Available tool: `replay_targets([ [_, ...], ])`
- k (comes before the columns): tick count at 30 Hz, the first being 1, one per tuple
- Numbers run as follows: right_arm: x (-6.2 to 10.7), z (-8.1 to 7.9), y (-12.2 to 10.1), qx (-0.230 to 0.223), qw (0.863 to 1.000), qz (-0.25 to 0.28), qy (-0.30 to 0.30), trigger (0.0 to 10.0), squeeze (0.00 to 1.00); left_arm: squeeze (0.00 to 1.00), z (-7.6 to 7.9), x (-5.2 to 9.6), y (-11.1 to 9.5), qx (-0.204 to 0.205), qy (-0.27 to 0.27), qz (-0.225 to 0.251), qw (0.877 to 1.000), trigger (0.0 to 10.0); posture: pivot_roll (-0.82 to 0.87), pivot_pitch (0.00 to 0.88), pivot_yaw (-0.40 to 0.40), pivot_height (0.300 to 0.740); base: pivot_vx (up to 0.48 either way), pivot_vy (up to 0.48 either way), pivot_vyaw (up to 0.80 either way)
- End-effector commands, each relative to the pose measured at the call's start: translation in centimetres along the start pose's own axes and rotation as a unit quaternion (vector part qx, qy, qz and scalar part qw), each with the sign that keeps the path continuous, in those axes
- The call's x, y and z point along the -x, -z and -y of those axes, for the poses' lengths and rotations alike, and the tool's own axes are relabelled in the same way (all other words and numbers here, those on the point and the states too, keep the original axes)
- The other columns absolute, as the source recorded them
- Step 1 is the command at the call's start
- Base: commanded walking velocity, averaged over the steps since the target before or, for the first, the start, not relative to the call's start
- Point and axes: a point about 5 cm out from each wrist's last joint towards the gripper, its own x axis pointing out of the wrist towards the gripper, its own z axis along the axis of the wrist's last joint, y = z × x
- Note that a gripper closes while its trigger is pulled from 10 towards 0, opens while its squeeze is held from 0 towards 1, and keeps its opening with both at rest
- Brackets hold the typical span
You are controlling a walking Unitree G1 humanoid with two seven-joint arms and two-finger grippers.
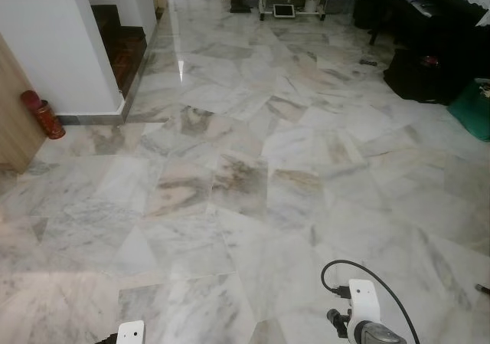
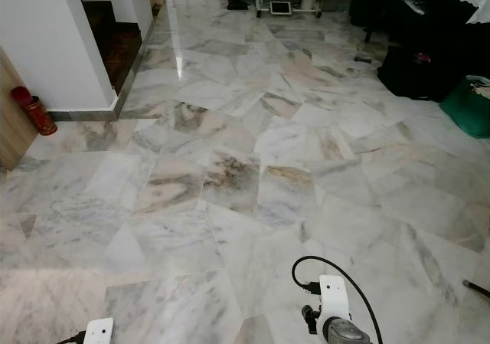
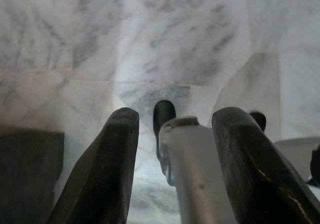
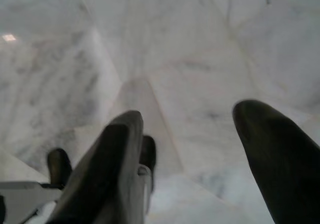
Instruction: Move the pillow to the sofa from floor
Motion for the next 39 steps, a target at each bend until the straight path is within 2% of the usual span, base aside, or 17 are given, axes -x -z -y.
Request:
replay_targets([
  [1, 0.0, -0.2, -0.3, -0.002, 1.000, 0.010, 0.000, 10.0, 0.00, 0.00, -0.5, 0.2, 0.9, 0.003, -0.009, -0.012, 1.000, 10.0, -0.07, 0.000, -0.026, 0.740, 0.000, 0.000, 0.80],
  [10, -0.1, -0.7, 0.0, -0.013, 1.000, 0.007, -0.001, 10.0, 0.00, 0.00, -1.3, 0.4, 1.0, -0.007, -0.021, -0.013, 1.000, 10.0, -0.06, 0.000, -0.006, 0.740, 0.000, 0.000, 0.80],
  [22, -0.2, -1.3, -0.2, -0.020, 1.000, 0.011, -0.004, 10.0, 0.00, 0.00, -1.8, 0.4, 0.8, 0.007, -0.023, -0.012, 1.000, 10.0, -0.04, 0.028, 0.003, 0.740, 0.000, 0.000, 0.80],
  [39, -0.2, -1.4, 0.0, -0.012, 1.000, 0.007, -0.012, 10.0, 0.00, 0.00, -2.0, 0.5, 0.9, 0.005, -0.023, -0.014, 1.000, 10.0, -0.05, 0.029, 0.003, 0.740, 0.000, 0.000, 0.80],
])
